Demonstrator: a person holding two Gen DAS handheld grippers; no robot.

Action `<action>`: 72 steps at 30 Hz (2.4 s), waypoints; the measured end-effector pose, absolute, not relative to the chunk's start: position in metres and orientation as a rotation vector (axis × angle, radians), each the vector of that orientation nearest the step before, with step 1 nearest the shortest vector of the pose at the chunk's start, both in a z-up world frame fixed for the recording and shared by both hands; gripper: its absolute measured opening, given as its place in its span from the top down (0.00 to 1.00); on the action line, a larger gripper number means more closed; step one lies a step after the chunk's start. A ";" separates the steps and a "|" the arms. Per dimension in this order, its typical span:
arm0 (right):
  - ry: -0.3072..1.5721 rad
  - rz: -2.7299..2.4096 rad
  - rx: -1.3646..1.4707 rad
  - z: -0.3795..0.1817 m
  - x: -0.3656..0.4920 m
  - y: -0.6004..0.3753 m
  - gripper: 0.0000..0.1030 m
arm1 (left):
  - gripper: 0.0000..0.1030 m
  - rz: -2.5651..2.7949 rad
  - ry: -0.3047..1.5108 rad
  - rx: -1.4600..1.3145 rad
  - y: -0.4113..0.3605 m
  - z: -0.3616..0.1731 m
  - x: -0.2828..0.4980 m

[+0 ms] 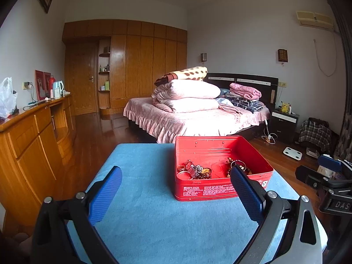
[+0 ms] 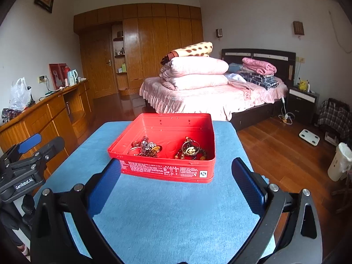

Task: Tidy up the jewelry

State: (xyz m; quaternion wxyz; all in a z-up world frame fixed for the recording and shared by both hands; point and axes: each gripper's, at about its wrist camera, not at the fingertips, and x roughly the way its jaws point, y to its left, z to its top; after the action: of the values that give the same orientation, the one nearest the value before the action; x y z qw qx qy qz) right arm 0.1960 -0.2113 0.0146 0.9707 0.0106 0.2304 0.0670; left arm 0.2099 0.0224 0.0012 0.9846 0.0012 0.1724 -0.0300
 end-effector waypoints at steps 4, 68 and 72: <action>0.440 0.145 0.020 0.023 0.189 -0.208 0.05 | 0.06 -0.066 0.317 0.021 0.019 0.008 0.203; 0.347 0.141 -0.005 0.043 0.154 -0.216 0.05 | 0.06 -0.080 0.248 0.028 0.020 0.026 0.169; 0.347 0.140 -0.006 0.043 0.154 -0.216 0.05 | 0.06 -0.080 0.247 0.029 0.020 0.026 0.169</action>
State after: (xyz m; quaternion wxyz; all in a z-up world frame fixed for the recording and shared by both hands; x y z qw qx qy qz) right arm 0.1543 -0.2162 0.0431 0.9825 -0.0029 0.1726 0.0697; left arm 0.1689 0.0204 0.0260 0.9915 0.0143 0.1232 -0.0399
